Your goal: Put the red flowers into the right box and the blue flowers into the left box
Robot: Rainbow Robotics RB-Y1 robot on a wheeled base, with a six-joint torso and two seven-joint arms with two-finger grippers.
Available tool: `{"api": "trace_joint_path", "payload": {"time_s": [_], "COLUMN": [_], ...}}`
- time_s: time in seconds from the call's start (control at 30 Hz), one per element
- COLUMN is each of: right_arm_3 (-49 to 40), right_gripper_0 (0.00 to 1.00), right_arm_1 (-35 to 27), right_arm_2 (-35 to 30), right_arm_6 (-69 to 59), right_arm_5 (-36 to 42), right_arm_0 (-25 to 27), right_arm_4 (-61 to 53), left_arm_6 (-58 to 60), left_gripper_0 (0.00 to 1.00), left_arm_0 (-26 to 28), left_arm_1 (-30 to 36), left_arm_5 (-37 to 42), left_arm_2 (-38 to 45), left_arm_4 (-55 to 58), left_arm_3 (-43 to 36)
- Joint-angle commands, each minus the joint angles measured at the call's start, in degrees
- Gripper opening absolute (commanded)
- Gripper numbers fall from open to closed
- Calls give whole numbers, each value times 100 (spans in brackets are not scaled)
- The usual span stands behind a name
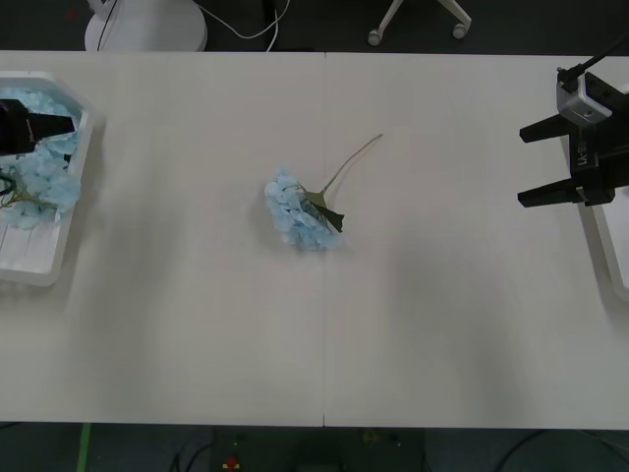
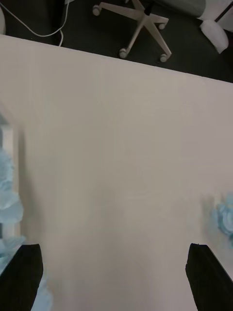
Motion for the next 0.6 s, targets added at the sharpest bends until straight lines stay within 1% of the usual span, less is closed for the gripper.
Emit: {"api": "trace_joint_path", "payload": {"time_s": [0.03,0.1,0.13,0.23,0.27,0.33,0.37,0.43,0.47,0.53,0.57,0.6], "right_arm_3": [-137,-137,-137,-137,-137,-137,-137,-137,-137,-137,-137,-137], "right_gripper_0": [92,92,92,92,92,92,92,92,92,92,92,92], "right_arm_1": [-7,-7,-7,-7,-7,-7,-7,-7,-7,-7,-7,-7], "right_arm_2": [9,9,9,9,9,9,9,9,9,9,9,9], "right_arm_6": [-88,-88,-88,-88,-88,-88,-88,-88,-88,-88,-88,-88], "right_arm_5": [-47,-47,-47,-47,-47,-47,-47,-47,-47,-47,-47,-47], "right_arm_0": [-144,-144,-144,-144,-144,-144,-144,-144,-144,-144,-144,-144], "right_arm_4": [-55,-55,-55,-55,-55,-55,-55,-55,-55,-55,-55,-55], "left_arm_6": [1682,2482,2649,3783,3994,4864,5119,6068,6358,7536,7817,8538], "left_gripper_0": [85,87,88,91,91,92,93,93,93,93,93,93], "left_arm_0": [-571,-852,-913,-1195,-1230,-1344,-1353,-1397,-1397,-1397,-1397,-1397], "left_arm_1": [165,-134,-213,-793,-890,-1251,-1330,-1602,-1664,-1918,-1962,-2050], "left_arm_5": [60,60,60,60,51,51,51,16,7,7,7,7], "left_arm_2": [-450,-661,-705,-986,-1047,-1346,-1434,-1812,-1917,-2374,-2489,-2805], "left_arm_4": [-35,-404,-518,-1388,-1555,-2302,-2505,-3164,-3313,-3972,-4113,-4421], "left_arm_3": [-213,-362,-406,-723,-784,-1074,-1144,-1399,-1461,-1698,-1742,-1821]}}
